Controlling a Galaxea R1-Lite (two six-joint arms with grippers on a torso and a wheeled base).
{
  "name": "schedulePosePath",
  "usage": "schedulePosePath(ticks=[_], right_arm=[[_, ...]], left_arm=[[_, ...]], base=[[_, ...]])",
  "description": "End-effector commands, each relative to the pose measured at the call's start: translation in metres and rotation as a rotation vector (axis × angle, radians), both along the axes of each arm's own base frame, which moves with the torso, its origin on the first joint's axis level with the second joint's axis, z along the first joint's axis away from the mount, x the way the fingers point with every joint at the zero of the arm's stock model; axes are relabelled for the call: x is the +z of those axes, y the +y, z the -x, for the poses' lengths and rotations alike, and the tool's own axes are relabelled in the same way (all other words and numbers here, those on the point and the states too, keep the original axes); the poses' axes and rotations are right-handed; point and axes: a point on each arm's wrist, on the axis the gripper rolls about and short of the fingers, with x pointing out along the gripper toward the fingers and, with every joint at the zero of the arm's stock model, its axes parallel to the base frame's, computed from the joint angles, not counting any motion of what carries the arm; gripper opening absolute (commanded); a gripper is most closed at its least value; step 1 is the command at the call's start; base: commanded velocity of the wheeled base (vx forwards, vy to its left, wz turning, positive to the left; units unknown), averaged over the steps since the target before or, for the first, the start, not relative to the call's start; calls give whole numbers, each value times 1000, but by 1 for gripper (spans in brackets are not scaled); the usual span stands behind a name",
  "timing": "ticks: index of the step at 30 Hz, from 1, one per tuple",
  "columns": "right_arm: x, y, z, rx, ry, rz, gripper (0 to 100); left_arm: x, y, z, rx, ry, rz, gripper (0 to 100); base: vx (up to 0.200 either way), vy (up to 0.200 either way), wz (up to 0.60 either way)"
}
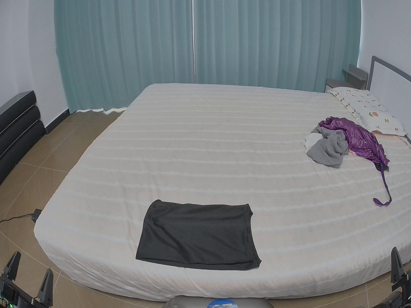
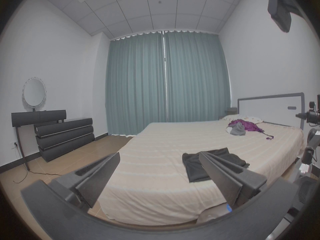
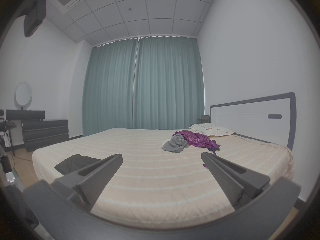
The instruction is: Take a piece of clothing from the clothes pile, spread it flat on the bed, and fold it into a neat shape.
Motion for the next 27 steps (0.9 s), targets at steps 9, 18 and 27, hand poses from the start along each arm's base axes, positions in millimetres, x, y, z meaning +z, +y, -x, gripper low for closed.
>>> schedulePosePath(ticks=[9, 18, 27], right_arm=[[-5, 0, 0, 7, -2, -80, 100], [-11, 2, 0, 87, 75, -1, 100], [-11, 2, -1, 93, 63, -6, 100]], left_arm=[[-6, 0, -1, 2, 16, 22, 100], [-6, 0, -1, 11, 19, 32, 100], [-6, 0, -1, 6, 13, 52, 100]], base=[[0, 0, 0], [0, 0, 0], [0, 0, 0]])
